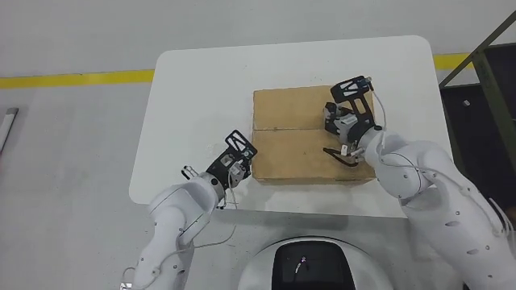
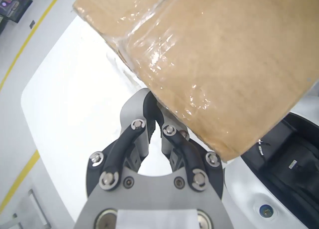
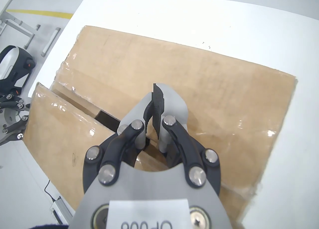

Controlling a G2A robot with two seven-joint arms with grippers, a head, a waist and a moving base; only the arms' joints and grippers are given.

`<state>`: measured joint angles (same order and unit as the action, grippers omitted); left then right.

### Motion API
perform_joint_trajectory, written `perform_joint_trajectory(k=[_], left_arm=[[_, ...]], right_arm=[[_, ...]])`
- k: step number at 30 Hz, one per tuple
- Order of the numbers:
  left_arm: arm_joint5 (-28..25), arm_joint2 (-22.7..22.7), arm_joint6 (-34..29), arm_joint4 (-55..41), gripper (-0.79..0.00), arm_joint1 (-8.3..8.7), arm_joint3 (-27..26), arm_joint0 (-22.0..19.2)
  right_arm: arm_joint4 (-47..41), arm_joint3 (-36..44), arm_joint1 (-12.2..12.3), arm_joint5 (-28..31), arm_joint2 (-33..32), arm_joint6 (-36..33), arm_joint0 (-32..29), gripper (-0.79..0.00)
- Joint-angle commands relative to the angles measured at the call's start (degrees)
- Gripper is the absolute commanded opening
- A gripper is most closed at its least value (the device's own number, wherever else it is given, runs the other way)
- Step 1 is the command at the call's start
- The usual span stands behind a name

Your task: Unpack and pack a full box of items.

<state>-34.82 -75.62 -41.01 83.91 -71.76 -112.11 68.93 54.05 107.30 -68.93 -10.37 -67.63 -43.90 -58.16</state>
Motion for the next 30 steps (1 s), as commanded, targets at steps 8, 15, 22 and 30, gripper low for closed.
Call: perform_joint_trajectory(k=[8,15,22,30], left_arm=[[0.41,-0.05,-1.89,0.37,0.0,0.48,-1.13,0.07],[1.79,-1.1,-1.42,5.46,0.0,1.03,-0.13,0.45],[1.25,0.66,2.61,9.19,0.0,1.36,1.49,1.86],[5.44,4.4,8.31,15.2,0.0,1.13,8.86,-0.54]], right_arm=[[0.78,-0.23,-0.4,0.24,1.58,-0.05,-0.17,-0.785],[2.0,0.67,-0.47,-0.03,1.75,0.84,-2.36,-0.785],[1.88,0.87,-0.67,-0.99,1.59,0.93,-3.56,-0.785],[1.46,0.6,-0.96,-1.08,1.57,1.26,-3.72,-0.785]])
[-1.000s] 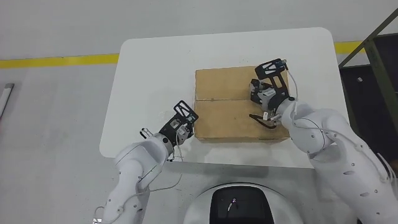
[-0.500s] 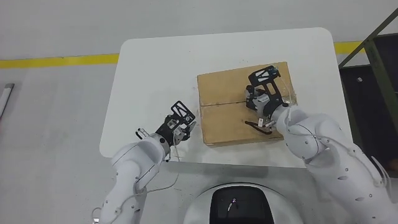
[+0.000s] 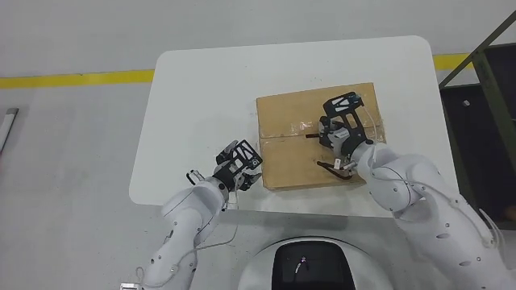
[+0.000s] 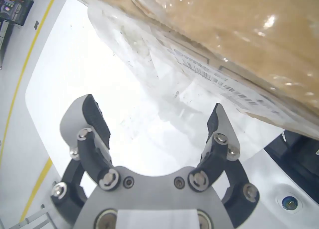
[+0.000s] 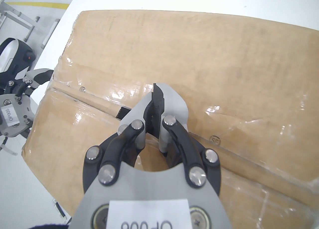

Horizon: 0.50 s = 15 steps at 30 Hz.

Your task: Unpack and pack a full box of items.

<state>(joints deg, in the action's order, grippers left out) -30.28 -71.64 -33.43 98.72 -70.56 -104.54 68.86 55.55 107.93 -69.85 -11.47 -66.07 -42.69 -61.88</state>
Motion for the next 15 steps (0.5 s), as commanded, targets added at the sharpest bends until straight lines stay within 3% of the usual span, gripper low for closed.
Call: perform_joint_trajectory(k=[1,3,7,9,11,12,15], left_arm=[[1.76,0.84,1.21,1.06,0.0,-0.15,2.4,-0.97],[3.56,1.71,2.42,2.69,-0.049,-0.29,4.12,-1.95],[7.1,2.42,3.42,2.38,-0.336,-0.68,7.59,-3.45],[8.14,2.57,3.52,1.28,-0.437,-0.88,8.95,-4.15],[8.64,2.67,3.73,0.04,-0.613,-1.05,9.88,-4.76],[8.71,2.64,3.82,-0.42,-0.785,-1.1,10.24,-5.12],[9.33,2.42,4.37,-0.46,-0.785,-1.15,10.76,-5.78]], right_arm=[[-0.18,-0.08,-0.08,0.03,0.04,0.07,0.0,-0.785],[-0.29,-0.11,-0.16,0.03,0.08,0.14,0.03,-0.785],[-0.47,-0.19,-0.29,-0.04,0.05,0.29,0.0,-0.785],[-0.64,-0.18,-0.36,-0.02,0.02,0.36,-0.03,-0.785],[-0.66,-0.28,-0.42,0.04,-0.01,0.37,-0.04,-0.785],[-0.78,-0.3,-0.45,0.06,-0.03,0.37,-0.03,-0.785],[-0.8,-0.47,-0.54,0.17,-0.08,0.42,0.02,-0.785]])
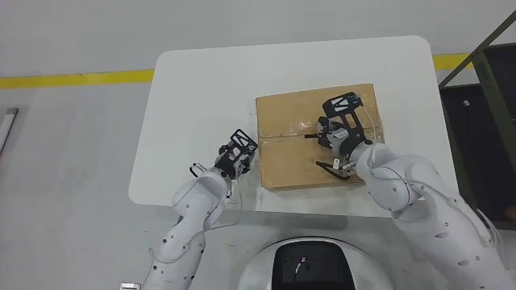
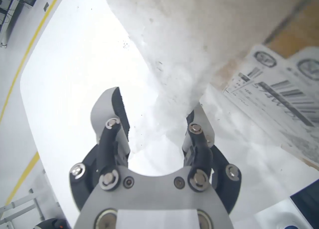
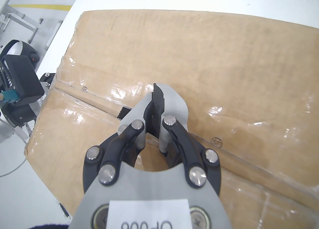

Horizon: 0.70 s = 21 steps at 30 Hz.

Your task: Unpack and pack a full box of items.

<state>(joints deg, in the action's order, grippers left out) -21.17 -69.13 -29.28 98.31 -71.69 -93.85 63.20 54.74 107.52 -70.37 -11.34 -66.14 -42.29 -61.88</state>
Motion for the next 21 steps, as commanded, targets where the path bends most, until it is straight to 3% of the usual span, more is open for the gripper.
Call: perform_joint_trajectory(k=[1,9,21], left_arm=[[0.43,-0.19,0.45,0.03,-0.785,-0.01,-0.02,-0.15],[1.87,-1.86,1.41,0.93,-0.785,0.25,-2.11,1.04],[3.56,-5.07,0.39,5.75,-0.785,0.93,-10.47,4.82]], right_arm=[[-0.14,-0.13,-0.06,0.06,-0.04,0.03,0.01,-0.785],[-0.82,-0.78,-0.3,0.11,-0.37,0.27,0.19,-0.785],[-1.13,-1.16,-0.63,-0.3,-0.66,0.58,0.24,-0.785]])
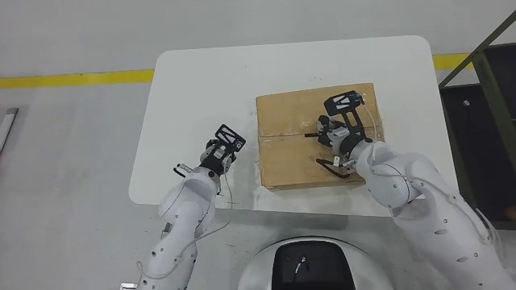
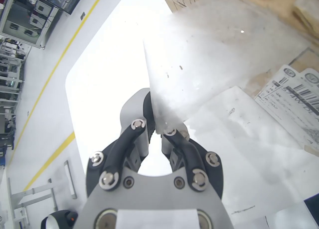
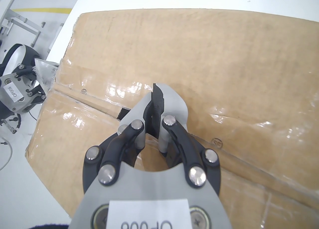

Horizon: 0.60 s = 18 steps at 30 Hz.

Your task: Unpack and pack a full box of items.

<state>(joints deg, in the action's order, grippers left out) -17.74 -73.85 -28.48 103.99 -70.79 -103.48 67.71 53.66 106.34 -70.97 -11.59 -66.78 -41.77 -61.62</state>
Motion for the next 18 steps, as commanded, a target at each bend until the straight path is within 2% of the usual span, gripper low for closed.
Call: perform_joint_trajectory(k=[1,3,4,6,9,15,16,18], left_arm=[[0.41,-0.7,-0.69,0.17,-0.785,0.06,-1.67,0.53],[0.72,-1.17,-1.37,0.29,-0.529,0.09,-2.97,0.85],[0.95,-1.33,-1.77,0.26,-0.459,0.07,-3.44,0.89],[1.49,-1.25,-2.31,0.57,-0.443,0.01,-4.24,0.66],[3.25,-0.4,-2.08,3.08,-0.499,-0.12,-4.66,-0.28],[6.08,1.54,-1.84,3.28,-0.44,-0.73,-5.28,-2.7],[6.24,1.83,-1.81,3.25,-0.477,-0.82,-5.39,-3.08],[7.09,2.25,-1.78,3.1,-0.483,-1.01,-5.69,-3.81]], right_arm=[[-0.05,0.02,-0.05,-0.08,-0.01,0.11,-0.06,-0.785],[-0.09,0.13,-0.11,-0.09,0.02,0.19,-0.16,-0.785],[-0.09,0.19,-0.13,-0.03,0.05,0.18,-0.2,-0.785],[-0.12,0.26,-0.17,0.03,0.02,0.2,-0.28,-0.785],[-0.2,0.51,-0.24,0.01,-0.01,0.16,-0.36,-0.785],[0.03,1.0,-0.33,-0.15,-0.24,0.17,-0.73,-0.785],[0.07,1.1,-0.34,-0.17,-0.31,0.15,-0.84,-0.785],[0.07,1.29,-0.36,-0.16,-0.45,0.13,-1.02,-0.785]])
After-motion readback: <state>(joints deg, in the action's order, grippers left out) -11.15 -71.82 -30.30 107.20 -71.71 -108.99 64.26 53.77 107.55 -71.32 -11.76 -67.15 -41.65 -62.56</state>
